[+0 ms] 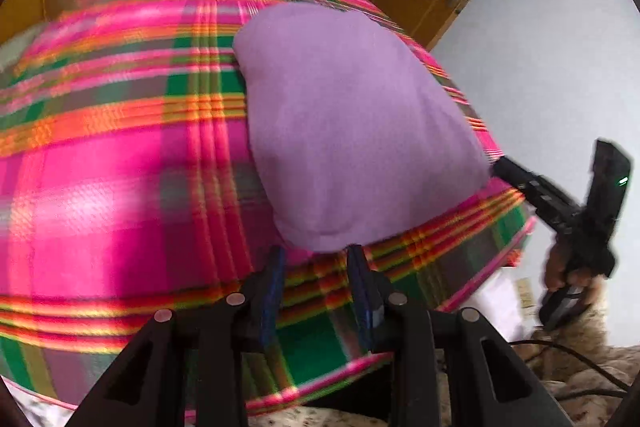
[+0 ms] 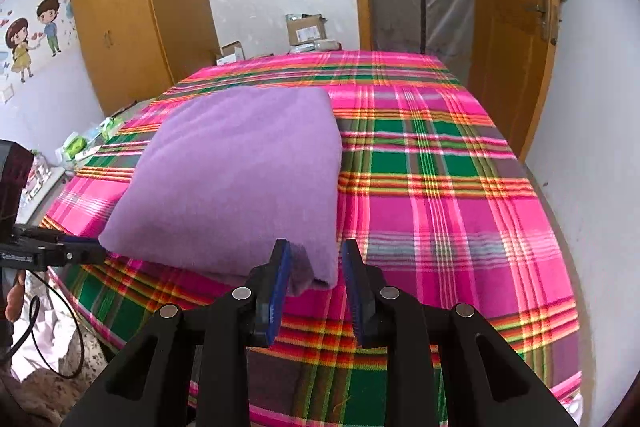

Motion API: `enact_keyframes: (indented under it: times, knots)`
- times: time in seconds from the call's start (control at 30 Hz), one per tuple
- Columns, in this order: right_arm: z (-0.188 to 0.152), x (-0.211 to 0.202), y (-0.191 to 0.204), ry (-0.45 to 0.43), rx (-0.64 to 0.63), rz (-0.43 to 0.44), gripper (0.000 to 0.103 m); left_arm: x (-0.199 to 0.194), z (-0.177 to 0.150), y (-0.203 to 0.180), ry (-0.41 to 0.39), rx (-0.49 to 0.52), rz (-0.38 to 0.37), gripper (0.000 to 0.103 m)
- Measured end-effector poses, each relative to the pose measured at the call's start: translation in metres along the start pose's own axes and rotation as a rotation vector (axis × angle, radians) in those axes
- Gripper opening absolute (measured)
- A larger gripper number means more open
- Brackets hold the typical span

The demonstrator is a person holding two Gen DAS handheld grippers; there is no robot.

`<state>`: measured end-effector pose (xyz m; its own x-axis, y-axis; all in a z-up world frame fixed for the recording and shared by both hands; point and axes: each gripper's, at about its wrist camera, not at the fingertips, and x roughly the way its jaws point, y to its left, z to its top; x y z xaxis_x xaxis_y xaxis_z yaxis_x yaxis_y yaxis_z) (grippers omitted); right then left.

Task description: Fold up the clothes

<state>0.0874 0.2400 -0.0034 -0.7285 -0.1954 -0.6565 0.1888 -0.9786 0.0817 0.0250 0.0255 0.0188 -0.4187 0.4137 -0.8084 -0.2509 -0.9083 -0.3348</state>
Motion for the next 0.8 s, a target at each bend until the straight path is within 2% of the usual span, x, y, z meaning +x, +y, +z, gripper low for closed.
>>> enact_keyframes:
  times: [0.23,0.33,0.47,0.57,0.6,0.63,0.8]
  knots:
    - [0.007,-0.001,0.0,0.017,-0.022,-0.031,0.039,-0.002,0.011,-0.013,-0.06,0.047,0.149,0.033]
    - [0.011,0.001,-0.002,0.022,-0.017,-0.035,0.039,0.003,0.016,-0.018,-0.08,0.056,0.19,0.033]
    - [0.023,0.003,-0.006,0.013,-0.01,0.013,0.041,0.004,0.027,-0.013,-0.073,0.041,0.128,0.033]
    - [0.038,0.013,-0.011,0.022,-0.011,0.052,0.054,0.01,0.04,-0.005,-0.049,0.003,0.044,0.035]
    - [0.042,0.017,-0.013,0.03,-0.007,0.068,0.059,0.012,0.043,-0.001,-0.041,-0.011,0.018,0.04]
    - [0.046,0.022,-0.016,0.042,0.003,0.087,0.059,0.014,0.047,0.002,-0.033,-0.025,-0.008,0.044]
    - [0.058,0.052,-0.027,0.114,0.039,0.15,0.059,0.025,0.067,0.018,0.005,-0.094,-0.138,0.048]
